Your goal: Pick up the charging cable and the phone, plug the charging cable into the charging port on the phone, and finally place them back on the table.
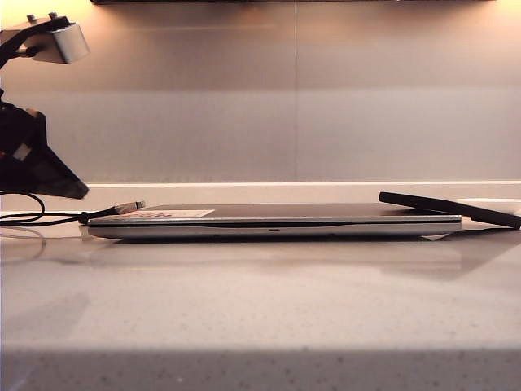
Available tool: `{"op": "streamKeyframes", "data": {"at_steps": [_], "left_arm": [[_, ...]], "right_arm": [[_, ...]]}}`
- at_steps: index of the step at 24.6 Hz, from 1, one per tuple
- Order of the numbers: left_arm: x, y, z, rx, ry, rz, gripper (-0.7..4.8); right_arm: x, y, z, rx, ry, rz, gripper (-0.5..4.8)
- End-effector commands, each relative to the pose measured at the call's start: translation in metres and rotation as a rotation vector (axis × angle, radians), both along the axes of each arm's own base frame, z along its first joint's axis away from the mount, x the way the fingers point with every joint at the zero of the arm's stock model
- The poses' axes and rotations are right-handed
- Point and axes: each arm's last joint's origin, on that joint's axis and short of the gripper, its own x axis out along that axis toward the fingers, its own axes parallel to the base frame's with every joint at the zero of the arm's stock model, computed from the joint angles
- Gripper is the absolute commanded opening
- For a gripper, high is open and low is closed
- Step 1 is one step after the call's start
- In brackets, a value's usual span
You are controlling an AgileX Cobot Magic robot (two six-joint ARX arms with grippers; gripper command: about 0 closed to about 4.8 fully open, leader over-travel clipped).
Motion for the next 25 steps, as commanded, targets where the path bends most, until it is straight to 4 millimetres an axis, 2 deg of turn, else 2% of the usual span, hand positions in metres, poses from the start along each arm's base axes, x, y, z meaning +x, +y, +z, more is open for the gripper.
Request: {"op": "streamKeyframes", "data": {"at_steps": [1,12,25], "left_arm": [[0.001,0.000,0.003,0.040,-0.051,-0.026,1.22],[0.004,-0.001,0.003,0.076,-0.090,-0.047,1.22],[0.021,-0.005,-0.014,0.096,-0.051,-0.037,1.27]], "right_arm": [[0.000,0.000,0.004,0.017,-0.019,0.001,-0.02],[0.000,0.000,0.004,0.020,-0.018,0.003,-0.02],[-0.001,0.000,0.004,0.021,-0.018,0.002,-0.02]]}}
